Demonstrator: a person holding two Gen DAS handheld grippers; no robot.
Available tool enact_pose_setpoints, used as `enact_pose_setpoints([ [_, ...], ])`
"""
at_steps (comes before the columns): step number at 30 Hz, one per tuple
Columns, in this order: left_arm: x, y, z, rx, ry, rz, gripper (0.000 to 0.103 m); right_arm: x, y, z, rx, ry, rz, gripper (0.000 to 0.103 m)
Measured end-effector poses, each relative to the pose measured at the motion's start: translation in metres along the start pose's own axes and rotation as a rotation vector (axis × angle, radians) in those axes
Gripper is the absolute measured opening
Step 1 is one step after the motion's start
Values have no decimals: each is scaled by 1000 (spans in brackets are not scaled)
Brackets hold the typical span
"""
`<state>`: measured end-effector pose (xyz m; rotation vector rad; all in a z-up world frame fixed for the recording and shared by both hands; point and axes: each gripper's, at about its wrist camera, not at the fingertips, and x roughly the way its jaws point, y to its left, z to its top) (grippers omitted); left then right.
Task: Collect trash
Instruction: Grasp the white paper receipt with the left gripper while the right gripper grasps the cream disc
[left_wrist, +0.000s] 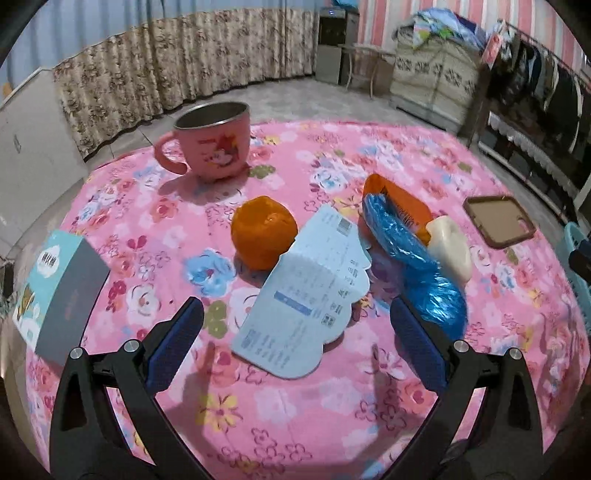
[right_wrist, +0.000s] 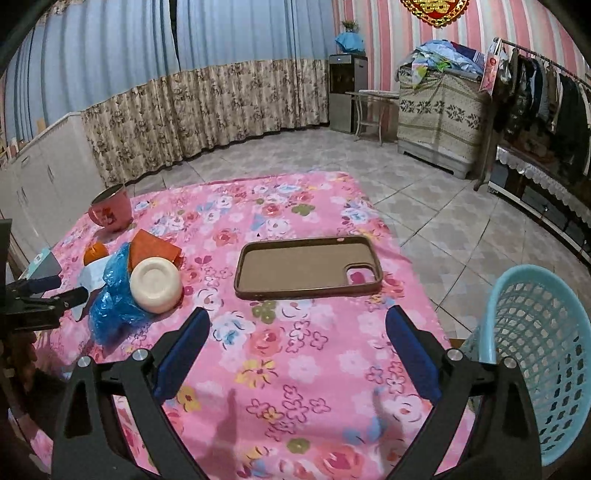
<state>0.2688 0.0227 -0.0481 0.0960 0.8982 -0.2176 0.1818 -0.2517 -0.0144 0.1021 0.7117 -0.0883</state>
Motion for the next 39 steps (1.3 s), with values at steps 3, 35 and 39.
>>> enact_pose_setpoints([
  [3,9,-6,6,44,14,-4,97,5,6,2,-7,7,6,94],
  [35,-65,30,-22,-66,-94,87,56,49,96,3,-161,64,135,94],
  [39,-71,35,-21,-81,-143,111,56,62,111,4,-182,85,155,94],
])
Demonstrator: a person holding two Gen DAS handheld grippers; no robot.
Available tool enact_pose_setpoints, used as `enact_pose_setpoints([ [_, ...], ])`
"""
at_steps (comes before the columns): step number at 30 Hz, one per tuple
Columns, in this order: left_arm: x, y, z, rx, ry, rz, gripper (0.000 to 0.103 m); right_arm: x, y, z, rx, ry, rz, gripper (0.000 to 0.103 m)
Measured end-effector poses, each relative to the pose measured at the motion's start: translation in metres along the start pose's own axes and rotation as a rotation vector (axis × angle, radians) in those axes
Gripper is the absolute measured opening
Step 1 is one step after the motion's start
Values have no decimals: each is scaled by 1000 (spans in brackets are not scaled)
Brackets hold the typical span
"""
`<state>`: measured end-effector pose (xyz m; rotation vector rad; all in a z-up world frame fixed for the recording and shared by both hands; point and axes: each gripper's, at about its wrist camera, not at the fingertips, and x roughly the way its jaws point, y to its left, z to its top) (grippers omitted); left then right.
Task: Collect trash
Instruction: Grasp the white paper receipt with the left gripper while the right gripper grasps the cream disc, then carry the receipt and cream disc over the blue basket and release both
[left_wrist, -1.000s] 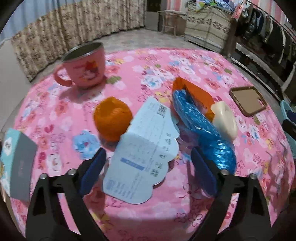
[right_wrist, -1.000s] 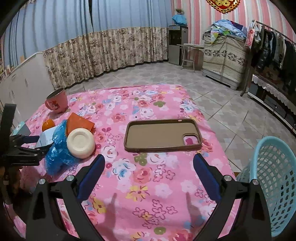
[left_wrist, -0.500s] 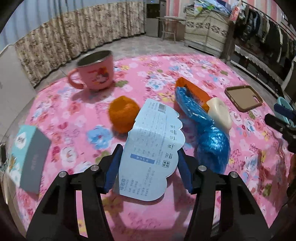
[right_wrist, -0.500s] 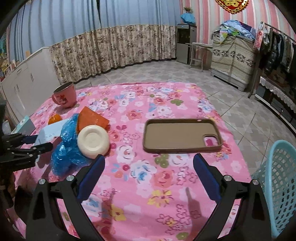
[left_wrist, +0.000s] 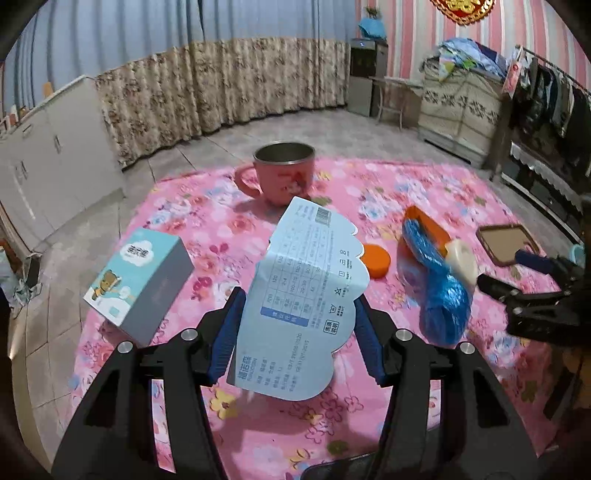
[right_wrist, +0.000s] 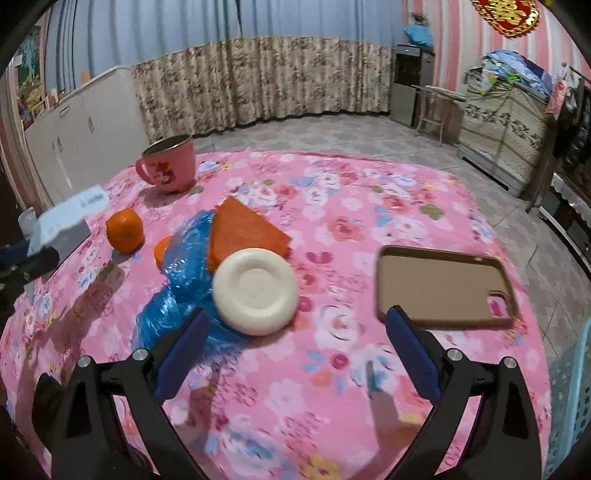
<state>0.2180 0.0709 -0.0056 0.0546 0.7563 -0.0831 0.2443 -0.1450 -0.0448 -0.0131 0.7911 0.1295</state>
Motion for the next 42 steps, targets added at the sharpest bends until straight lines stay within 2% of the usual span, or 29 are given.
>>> enact_pose_setpoints([
  [11,6,12,2,-43,-3,6,56,28,8,13,8,52,51,93],
  [14,6,12,1,-45,-3,8,56,34,8,13,11,72,101,80],
  [16,6,12,2,-45,-4,10,56,37,8,13,13,86,122,62],
  [21,6,12,2,-38,-6,15,56,31,5,13,14,71,136,62],
  [27,-7,2,10,-15,-33,38,56,-3,-16,13,27,16,90,62],
  [30,-14,-8,13,-9,-42,26,56,-27,-32,9,24,-12,55,62],
  [42,-53,-97,26,32,-145,-65,56,-137,-117,-24,89,-151,-101,62],
])
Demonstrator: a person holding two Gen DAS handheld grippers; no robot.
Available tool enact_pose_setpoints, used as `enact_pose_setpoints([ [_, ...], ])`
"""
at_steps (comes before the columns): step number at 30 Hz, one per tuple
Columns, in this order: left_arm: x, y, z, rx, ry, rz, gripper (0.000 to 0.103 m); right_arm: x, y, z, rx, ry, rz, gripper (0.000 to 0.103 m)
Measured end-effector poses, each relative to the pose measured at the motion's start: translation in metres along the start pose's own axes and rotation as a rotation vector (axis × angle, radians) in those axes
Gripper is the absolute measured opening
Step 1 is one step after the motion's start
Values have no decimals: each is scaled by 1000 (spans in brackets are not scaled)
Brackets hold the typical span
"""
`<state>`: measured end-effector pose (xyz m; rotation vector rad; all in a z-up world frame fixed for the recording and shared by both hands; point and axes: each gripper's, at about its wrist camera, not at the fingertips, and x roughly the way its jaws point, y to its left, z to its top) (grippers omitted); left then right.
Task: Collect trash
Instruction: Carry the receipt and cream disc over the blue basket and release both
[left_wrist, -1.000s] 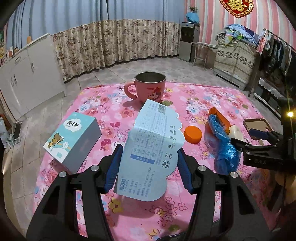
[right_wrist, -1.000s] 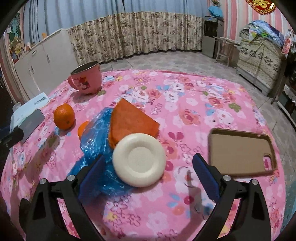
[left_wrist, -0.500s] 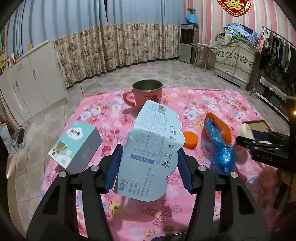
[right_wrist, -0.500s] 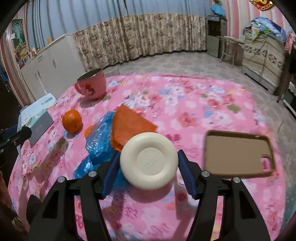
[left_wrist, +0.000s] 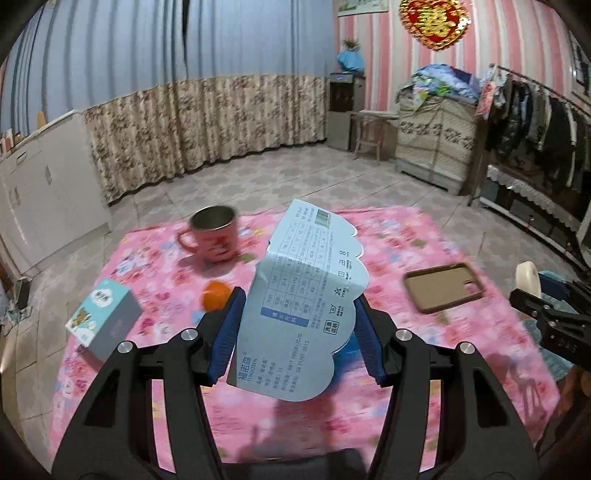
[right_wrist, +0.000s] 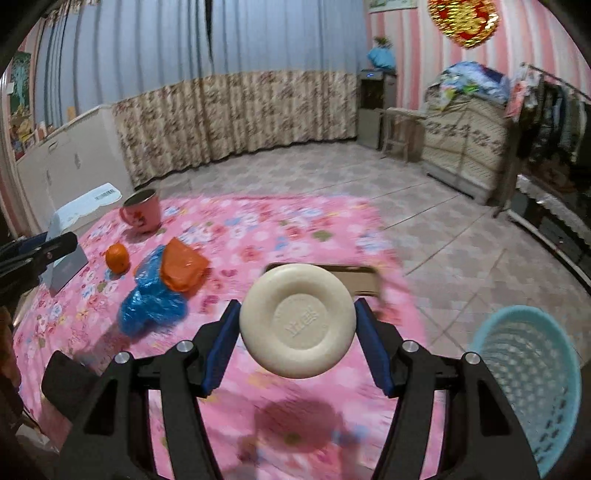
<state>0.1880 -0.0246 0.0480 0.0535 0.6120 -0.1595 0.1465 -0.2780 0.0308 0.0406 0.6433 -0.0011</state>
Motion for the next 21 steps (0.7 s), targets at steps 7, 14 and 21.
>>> enact_pose_setpoints([
  [7,-9,-75,-2,82,-20,-79,56,-52,-67,-14,77,-52,-99,62],
  [14,-15,-151,-6,162,-26,-196,56,-76,-127,-31,152,-60,-194,62],
  [21,-8,-224,-19,239,-11,-293,56,-86,-172,-52,220,-45,-272,62],
])
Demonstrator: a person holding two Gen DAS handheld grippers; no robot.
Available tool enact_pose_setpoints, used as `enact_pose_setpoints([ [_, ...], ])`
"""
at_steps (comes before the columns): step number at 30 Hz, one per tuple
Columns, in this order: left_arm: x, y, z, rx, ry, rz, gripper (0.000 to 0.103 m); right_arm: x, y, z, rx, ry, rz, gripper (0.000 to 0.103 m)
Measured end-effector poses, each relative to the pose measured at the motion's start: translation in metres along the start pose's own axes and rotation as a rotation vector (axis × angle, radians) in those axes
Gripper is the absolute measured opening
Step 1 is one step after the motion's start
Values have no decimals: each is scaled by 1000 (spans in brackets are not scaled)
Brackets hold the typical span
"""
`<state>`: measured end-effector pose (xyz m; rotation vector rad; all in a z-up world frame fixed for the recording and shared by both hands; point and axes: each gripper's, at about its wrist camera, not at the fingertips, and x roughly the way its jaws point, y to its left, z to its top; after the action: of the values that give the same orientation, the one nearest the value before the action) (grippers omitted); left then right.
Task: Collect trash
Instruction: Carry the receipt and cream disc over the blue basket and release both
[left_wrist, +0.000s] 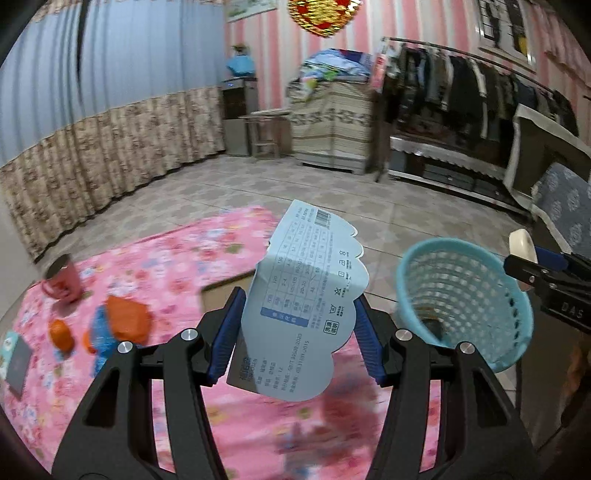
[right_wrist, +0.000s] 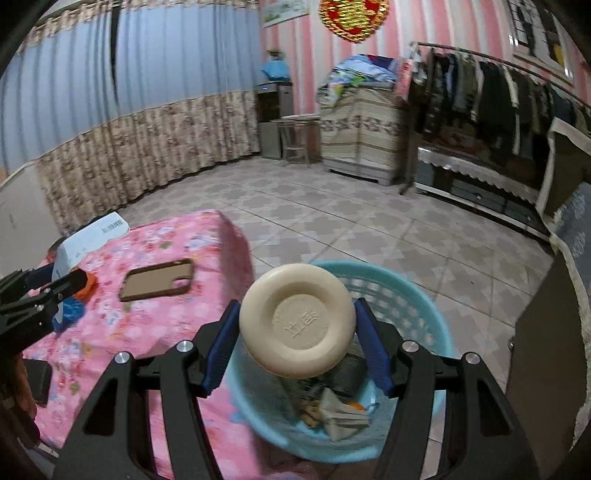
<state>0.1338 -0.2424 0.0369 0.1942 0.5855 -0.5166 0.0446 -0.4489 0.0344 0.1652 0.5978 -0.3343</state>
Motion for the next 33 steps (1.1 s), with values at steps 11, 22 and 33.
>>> enact_pose_setpoints([
  [11,43,-70,10,50,41,-123,56,18,-58,-9,83,28,-61,62],
  [22,79,-119,17,79,85,-215,56,31,-83,-16,132,43,-78,62],
  [33,85,-142,26,129,71,-252,70,39,-94,-21,160,61,-88,62],
])
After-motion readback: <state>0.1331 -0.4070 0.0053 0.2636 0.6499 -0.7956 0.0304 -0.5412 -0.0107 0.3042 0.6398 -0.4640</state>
